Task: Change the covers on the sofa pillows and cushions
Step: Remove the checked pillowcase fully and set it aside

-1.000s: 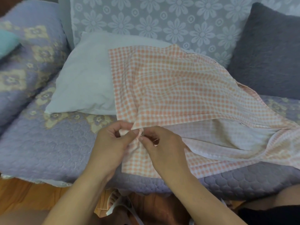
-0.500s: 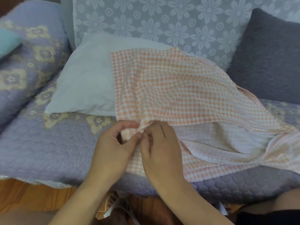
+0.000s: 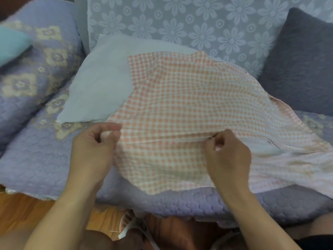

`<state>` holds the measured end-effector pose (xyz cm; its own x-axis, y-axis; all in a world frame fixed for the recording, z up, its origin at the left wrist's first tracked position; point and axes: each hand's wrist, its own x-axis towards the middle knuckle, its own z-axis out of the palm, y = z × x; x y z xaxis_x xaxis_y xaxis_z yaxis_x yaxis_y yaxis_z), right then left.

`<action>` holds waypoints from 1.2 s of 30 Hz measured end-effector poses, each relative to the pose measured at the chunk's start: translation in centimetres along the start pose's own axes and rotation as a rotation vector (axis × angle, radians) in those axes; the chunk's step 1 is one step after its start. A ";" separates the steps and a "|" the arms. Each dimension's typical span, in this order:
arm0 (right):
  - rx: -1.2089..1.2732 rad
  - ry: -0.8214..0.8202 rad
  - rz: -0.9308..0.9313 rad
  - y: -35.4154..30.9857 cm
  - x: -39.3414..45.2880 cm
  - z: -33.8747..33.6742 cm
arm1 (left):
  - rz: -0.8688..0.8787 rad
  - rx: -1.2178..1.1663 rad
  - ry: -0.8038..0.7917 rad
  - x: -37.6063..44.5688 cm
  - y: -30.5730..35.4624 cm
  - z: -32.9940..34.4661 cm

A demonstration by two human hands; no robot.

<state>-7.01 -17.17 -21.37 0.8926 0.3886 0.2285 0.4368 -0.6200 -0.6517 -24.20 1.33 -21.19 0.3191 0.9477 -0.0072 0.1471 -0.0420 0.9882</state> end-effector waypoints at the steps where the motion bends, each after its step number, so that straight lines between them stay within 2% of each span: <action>1: -0.002 -0.003 0.019 0.9 0.2 -0.3 | -0.007 0.081 0.003 0.3 -0.6 0.0; 3: 0.017 -0.025 0.023 2.0 0.0 -0.4 | 0.074 0.414 0.045 0.4 -1.6 0.8; 5: 0.054 -0.064 0.011 2.6 -0.6 -0.1 | 0.295 0.685 0.086 -0.4 -2.1 2.5; 6: 0.078 -0.083 0.010 2.8 -1.0 0.2 | 0.410 0.691 0.025 -1.1 -2.2 3.6; 9: 0.136 -0.103 -0.006 3.1 -1.3 0.5 | 0.613 0.626 -0.346 -3.8 -2.5 7.7; 11: 0.149 -0.081 -0.040 3.3 -1.2 0.4 | 0.715 0.692 -0.449 -5.0 -2.8 10.1; 18: 0.115 -0.026 -0.122 3.1 -0.6 -0.5 | 0.875 0.726 -0.425 -3.7 -0.9 13.4; 23: 0.121 -0.038 -0.091 3.5 -0.4 -0.7 | 0.893 0.661 -0.481 -3.4 -0.2 12.7; 29: 0.151 -0.059 -0.011 3.6 -1.0 -0.6 | 1.001 0.616 -0.389 -3.9 -0.5 11.9; 32: 0.169 -0.065 0.069 3.6 -1.0 -0.5 | 1.136 0.542 -0.454 -4.2 -0.8 11.6; 36: 0.364 -0.040 0.182 3.1 -1.0 -1.2 | 1.278 0.599 -0.566 -4.6 -2.0 11.8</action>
<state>-6.45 -20.28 -22.77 0.9435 0.3254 0.0626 0.1979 -0.4018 -0.8941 -14.94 -6.64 -24.91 0.8084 -0.0600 0.5855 -0.1960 -0.9655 0.1717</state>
